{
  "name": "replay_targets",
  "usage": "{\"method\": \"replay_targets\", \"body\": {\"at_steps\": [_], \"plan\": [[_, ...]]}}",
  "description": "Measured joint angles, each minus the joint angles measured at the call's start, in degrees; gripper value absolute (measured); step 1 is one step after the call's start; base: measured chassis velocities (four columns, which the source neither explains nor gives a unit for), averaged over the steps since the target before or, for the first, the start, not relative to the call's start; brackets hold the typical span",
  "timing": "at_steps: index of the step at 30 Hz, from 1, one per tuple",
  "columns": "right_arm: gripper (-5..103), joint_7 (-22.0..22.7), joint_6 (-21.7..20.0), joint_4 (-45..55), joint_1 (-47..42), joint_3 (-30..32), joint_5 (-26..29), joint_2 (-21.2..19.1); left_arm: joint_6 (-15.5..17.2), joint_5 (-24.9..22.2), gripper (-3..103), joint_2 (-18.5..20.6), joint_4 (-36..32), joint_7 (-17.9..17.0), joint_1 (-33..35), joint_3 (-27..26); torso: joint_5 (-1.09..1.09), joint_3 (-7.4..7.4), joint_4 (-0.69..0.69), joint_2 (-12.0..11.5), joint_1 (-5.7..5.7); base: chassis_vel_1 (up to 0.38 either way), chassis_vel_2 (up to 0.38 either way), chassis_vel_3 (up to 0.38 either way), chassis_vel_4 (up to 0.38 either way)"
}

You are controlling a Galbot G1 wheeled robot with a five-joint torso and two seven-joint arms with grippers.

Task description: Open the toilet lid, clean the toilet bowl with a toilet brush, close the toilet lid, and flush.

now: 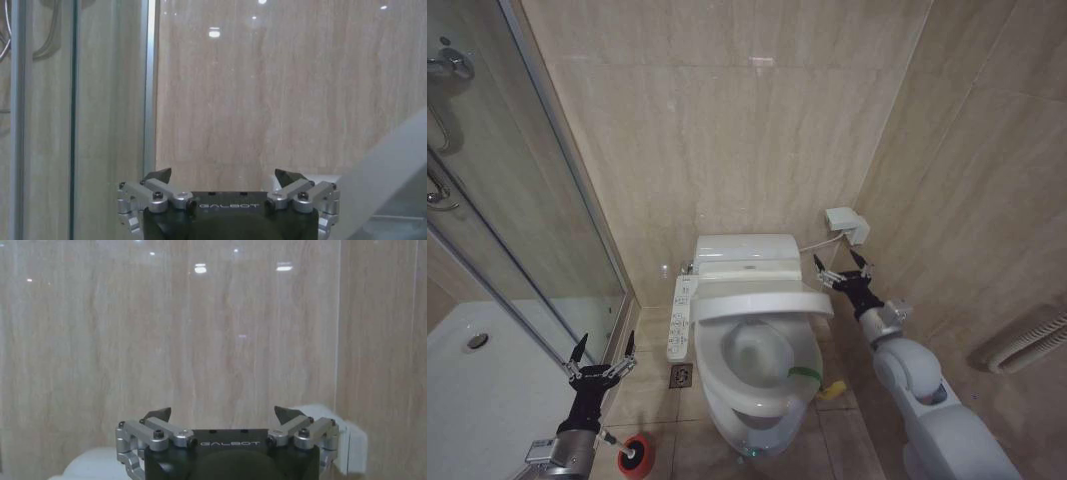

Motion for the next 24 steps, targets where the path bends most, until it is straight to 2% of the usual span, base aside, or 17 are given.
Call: {"method": "replay_targets", "body": {"at_steps": [14, 24], "plan": [[100, 1.3, 0.5, 3.5, -8.1, 2.4, 0.4, 0.2, 0.0, 0.0, 100, 0.0, 0.0, 0.0, 0.0, 0.0, 0.00, 0.00, 0.00, 0.0, 0.00, 0.000, 0.000, 0.000, 0.000], [100, 2.9, -1.2, 3.0, -5.7, 2.5, 0.2, 0.8, 0.0, 0.0, 100, 0.0, 0.0, 0.0, 0.0, 0.0, 0.01, 0.01, 0.01, 0.0, 0.01, 0.000, 0.000, 0.000, 0.000]]}}
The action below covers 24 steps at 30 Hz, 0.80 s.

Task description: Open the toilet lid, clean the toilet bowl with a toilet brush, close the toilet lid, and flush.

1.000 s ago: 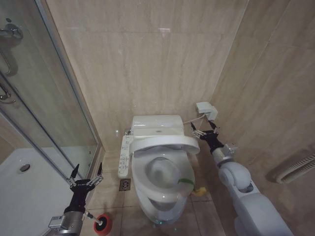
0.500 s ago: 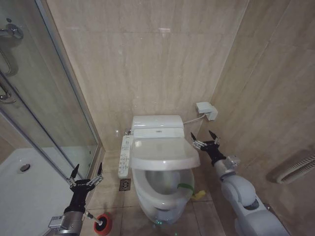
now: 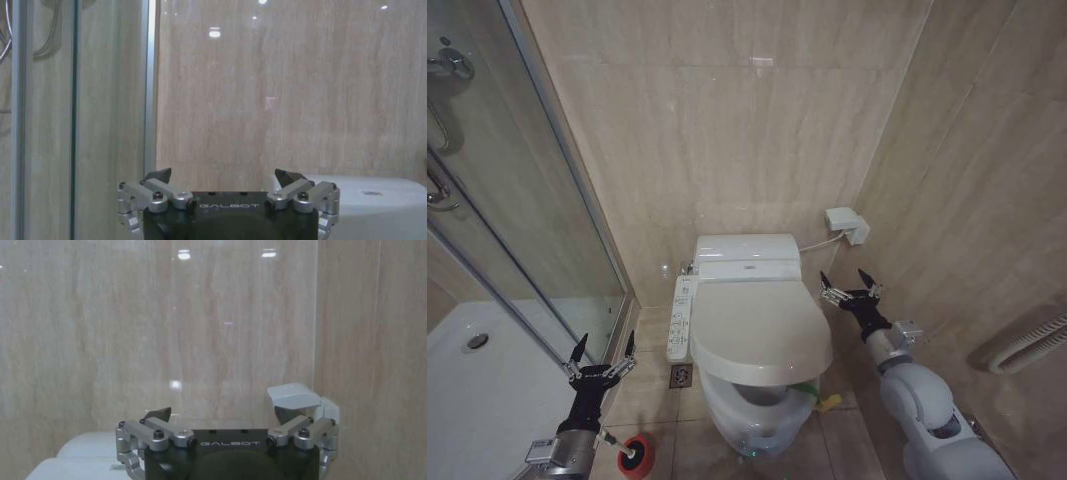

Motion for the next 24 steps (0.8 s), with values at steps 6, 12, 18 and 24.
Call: {"method": "replay_targets", "body": {"at_steps": [6, 12, 18, 24], "plan": [[100, -0.7, -0.3, -0.1, -1.9, 1.7, 3.0, -1.2, 0.0, 0.0, 100, 0.0, 0.0, 0.0, 0.0, 0.0, 0.00, 0.00, -0.01, 0.0, 0.00, 0.000, 0.000, 0.000, 0.000], [100, -7.8, -0.6, 0.8, -4.9, 4.0, 4.1, -0.3, 0.0, 0.0, 100, 0.0, 0.0, 0.0, 0.0, 0.0, 0.00, 0.00, -0.01, 0.0, 0.00, 0.000, 0.000, 0.000, 0.000], [100, -17.6, -4.4, 2.3, -6.8, 7.6, 4.3, 1.7, 0.0, 0.0, 100, 0.0, 0.0, 0.0, 0.0, 0.0, 0.00, 0.00, -0.01, 0.0, 0.00, 0.000, 0.000, 0.000, 0.000], [100, -20.7, -5.3, 3.2, -7.2, 10.7, 2.8, 4.4, 0.0, 0.0, 100, 0.0, 0.0, 0.0, 0.0, 0.0, -0.01, 0.00, 0.00, 0.0, 0.00, 0.000, 0.000, 0.000, 0.000]]}}
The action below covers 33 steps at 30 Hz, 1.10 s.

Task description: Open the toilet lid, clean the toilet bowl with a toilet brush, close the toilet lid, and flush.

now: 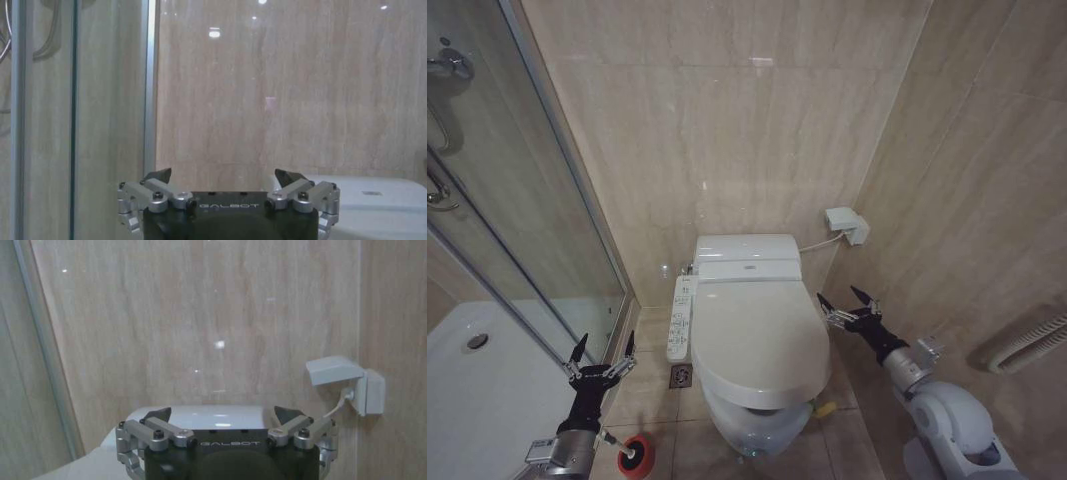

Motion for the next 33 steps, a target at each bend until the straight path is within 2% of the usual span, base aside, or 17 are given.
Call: {"method": "replay_targets", "body": {"at_steps": [7, 19, 27, 33], "plan": [[100, 1.6, 2.6, 0.9, -2.7, -0.6, -4.3, 3.6, 0.0, 0.0, 100, 0.0, 0.0, 0.0, 0.0, 0.0, 0.00, 0.00, -0.01, 0.0, 0.00, 0.000, 0.000, 0.000, 0.000], [100, 3.9, 4.8, 1.9, -3.2, -3.1, -8.0, 8.5, 0.0, 0.0, 100, 0.0, 0.0, 0.0, 0.0, 0.0, -0.01, 0.00, 0.00, 0.0, 0.00, 0.000, 0.000, 0.000, 0.000], [100, 5.0, 6.1, 1.1, -4.0, -3.2, -10.1, 8.9, 0.0, 0.0, 100, 0.0, 0.0, 0.0, 0.0, 0.0, 0.00, 0.00, 0.00, 0.0, 0.00, 0.000, 0.000, 0.000, 0.000], [100, 5.3, 8.6, 0.4, -6.9, -1.5, -8.8, 7.5, 0.0, 0.0, 100, 0.0, 0.0, 0.0, 0.0, 0.0, 0.01, 0.00, -0.01, 0.0, 0.00, 0.000, 0.000, 0.000, 0.000]]}}
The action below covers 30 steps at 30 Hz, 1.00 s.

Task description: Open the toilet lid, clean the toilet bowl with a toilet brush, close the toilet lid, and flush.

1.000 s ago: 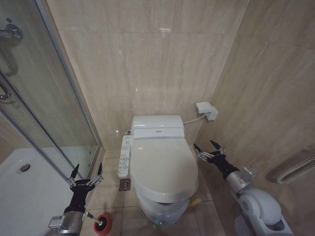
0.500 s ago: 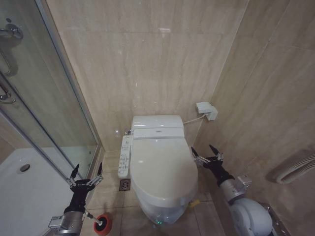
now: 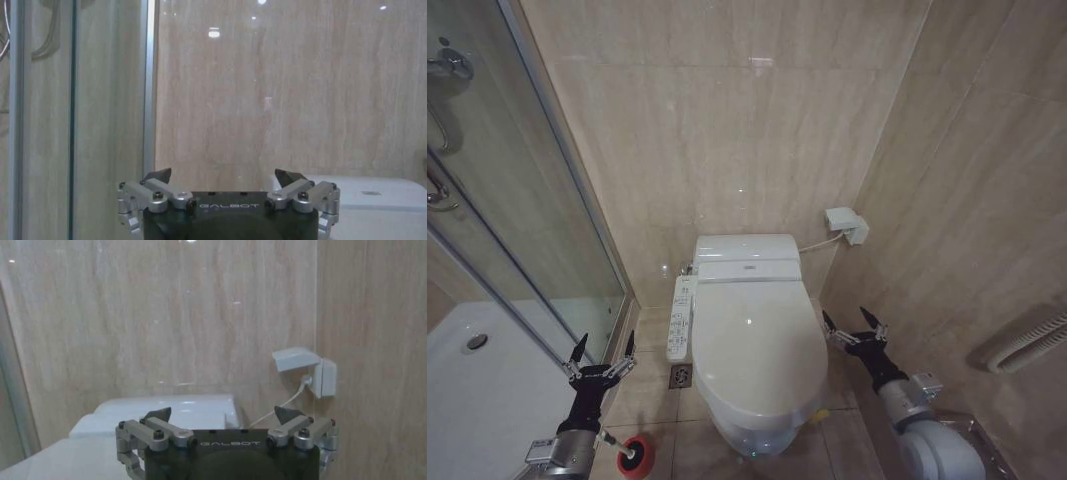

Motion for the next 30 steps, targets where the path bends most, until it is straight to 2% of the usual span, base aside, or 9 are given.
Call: {"method": "replay_targets", "body": {"at_steps": [10, 19, 30], "plan": [[100, 0.1, 1.1, 3.6, -1.6, 1.6, 0.1, -0.9, 0.0, 0.0, 100, 0.0, 0.0, 0.0, 0.0, 0.0, -0.01, 0.00, 0.01, 0.0, 0.00, 0.000, 0.000, 0.000, 0.000], [100, -0.1, 2.3, 5.5, -4.4, 3.1, 0.0, 0.7, 0.0, 0.0, 100, 0.0, 0.0, 0.0, 0.0, 0.0, -0.01, 0.00, 0.01, 0.0, 0.00, 0.000, 0.000, 0.000, 0.000], [100, -1.1, 2.8, 5.6, -5.6, 1.4, -1.5, 2.3, 0.0, 0.0, 100, 0.0, 0.0, 0.0, 0.0, 0.0, -0.01, 0.00, 0.01, 0.0, 0.00, 0.000, 0.000, 0.000, 0.000]]}}
